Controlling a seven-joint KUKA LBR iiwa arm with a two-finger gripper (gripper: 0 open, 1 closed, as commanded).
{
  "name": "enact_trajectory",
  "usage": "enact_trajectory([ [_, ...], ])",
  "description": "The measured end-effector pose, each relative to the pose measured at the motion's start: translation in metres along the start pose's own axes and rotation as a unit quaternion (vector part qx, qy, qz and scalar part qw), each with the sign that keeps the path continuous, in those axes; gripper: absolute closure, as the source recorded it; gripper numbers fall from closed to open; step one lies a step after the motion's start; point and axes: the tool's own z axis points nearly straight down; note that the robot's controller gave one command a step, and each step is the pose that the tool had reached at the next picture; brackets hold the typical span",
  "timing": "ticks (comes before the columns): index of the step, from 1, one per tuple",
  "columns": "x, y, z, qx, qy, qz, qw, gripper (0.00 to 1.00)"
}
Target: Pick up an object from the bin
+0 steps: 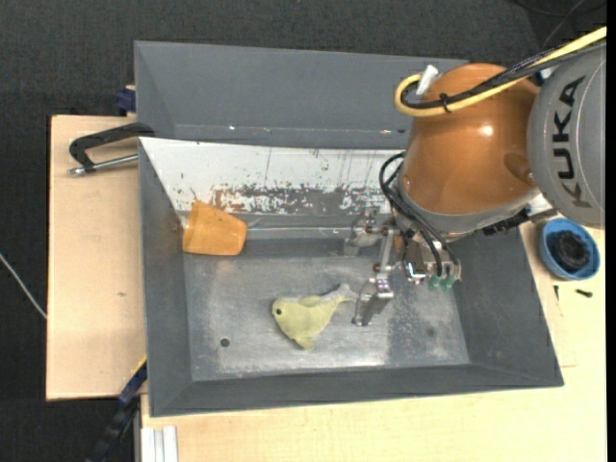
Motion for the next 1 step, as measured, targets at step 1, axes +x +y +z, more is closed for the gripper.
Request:
enact_trajectory([
  [1,-0.0219,-0.0083,0.1437,0.000,-0.0001,-0.045,0.9990,0.00],
])
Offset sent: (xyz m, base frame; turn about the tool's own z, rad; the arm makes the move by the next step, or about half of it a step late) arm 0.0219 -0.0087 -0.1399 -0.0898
